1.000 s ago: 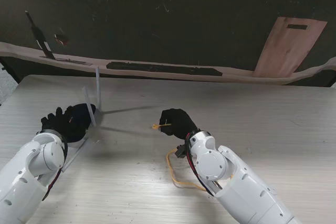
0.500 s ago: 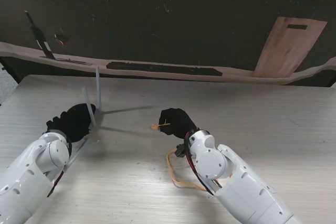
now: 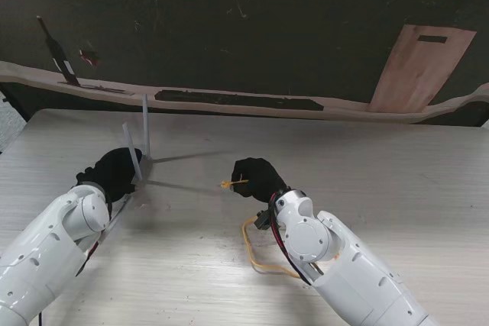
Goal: Untangle the Ethernet cable and plug it into the router
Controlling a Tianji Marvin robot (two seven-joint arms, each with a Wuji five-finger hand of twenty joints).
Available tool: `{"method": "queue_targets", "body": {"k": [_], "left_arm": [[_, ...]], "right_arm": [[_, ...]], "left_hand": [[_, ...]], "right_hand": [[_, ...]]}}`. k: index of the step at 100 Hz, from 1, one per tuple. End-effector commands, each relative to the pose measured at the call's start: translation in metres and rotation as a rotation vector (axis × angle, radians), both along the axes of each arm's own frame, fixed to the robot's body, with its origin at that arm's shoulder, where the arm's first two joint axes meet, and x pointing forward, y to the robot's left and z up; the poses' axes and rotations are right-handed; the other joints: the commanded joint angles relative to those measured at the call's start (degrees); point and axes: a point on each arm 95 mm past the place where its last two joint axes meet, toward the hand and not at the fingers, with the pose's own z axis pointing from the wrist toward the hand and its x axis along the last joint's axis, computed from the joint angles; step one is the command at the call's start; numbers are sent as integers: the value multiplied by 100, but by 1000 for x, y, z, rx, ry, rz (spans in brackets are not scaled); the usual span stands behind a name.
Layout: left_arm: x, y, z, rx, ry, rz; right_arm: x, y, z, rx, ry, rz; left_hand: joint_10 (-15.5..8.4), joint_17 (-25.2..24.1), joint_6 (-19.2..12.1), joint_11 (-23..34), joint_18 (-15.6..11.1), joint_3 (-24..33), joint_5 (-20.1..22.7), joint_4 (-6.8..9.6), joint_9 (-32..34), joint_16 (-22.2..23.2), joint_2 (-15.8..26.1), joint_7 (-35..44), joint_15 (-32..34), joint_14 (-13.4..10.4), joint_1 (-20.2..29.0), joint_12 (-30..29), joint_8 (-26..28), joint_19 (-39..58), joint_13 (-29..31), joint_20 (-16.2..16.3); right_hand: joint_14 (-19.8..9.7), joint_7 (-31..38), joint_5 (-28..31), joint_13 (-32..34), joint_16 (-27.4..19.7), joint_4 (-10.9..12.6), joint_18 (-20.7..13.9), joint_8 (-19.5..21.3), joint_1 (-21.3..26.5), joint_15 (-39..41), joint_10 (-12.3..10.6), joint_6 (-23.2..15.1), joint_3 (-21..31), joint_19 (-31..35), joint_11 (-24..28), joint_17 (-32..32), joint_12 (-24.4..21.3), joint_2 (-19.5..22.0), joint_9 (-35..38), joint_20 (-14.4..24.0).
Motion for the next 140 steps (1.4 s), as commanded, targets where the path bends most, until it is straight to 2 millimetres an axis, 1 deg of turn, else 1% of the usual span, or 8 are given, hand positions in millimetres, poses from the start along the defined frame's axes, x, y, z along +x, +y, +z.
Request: {"method": "queue_targets", "body": {"k": [1,6,17,56,98,107,124,140], "left_arm": [[-18,-6,-34,-45,128,-5],[-20,-7,-36,-63,150,-9],[-22,-9,-40,-62,188,-22],[-18,-29,-39,-63,182,-81],[-1,-81,-18,-36,296,-291],[-2,-91,-23,-8,316,-307],[-9,-101,-30,59,327,-322],[-16,-107,-34,115,292,-331]], "right_arm": [[-4,2,-1,3,9,16],[-5,2,-1,4,10,16],[-6,2,-1,8,12,14],[-6,2,0,16,13,15],[-4,-1,1,30,3,-2],[-5,-2,0,33,3,-6],[-4,-4,0,36,2,-13],[-4,-3,-1,42,7,-18]], "left_hand": [[-338,12,-181,1458,-237,593,500,221,502,183,-64,1458,790,-223,404,657,439,551,639,-116],[-359,-5,-169,1526,-292,710,440,253,525,158,-64,1490,842,-231,543,703,437,911,681,-411],[-372,8,-110,1653,-368,884,347,393,671,203,-2,1466,991,-288,772,769,420,1350,906,-332],[-474,331,-160,2206,-258,1808,682,1416,1382,761,67,2182,1795,-112,1752,1111,797,2652,1585,167],[-512,361,-178,2390,-279,1785,737,1781,1463,845,161,2292,1821,-73,1873,1229,866,2713,1606,203],[-517,267,-192,2358,-267,1631,707,1699,1378,819,126,2266,1753,-56,1586,1216,855,2627,1489,165],[-532,-24,-218,2168,-174,914,662,396,1075,660,-17,2008,1415,48,500,1100,717,2257,1090,-45],[-538,-98,-310,1863,-80,184,645,24,671,488,47,1754,1014,98,-310,916,584,1598,668,-397]], "right_hand": [[-696,357,68,75,206,239,-1354,4,119,678,1168,-58,119,1274,422,271,109,286,591,45],[-693,358,68,74,208,239,-1354,3,119,679,1166,-58,120,1274,423,270,110,286,594,47],[-694,358,68,74,210,239,-1352,2,113,679,1170,-58,120,1274,422,270,110,298,594,51],[-694,355,58,75,216,239,-1353,-2,105,677,1163,-67,111,1274,426,271,111,309,592,56],[-690,363,65,74,221,241,-1351,-14,106,678,1162,-68,110,1274,427,270,111,312,596,60],[-687,366,64,74,222,241,-1347,-18,106,677,1162,-68,109,1274,427,270,111,309,599,61],[-686,369,64,75,221,241,-1346,-25,105,674,1162,-72,107,1274,427,269,111,316,599,58],[-685,369,61,75,220,242,-1344,-29,109,673,1162,-66,107,1274,427,269,111,313,599,56]]}}
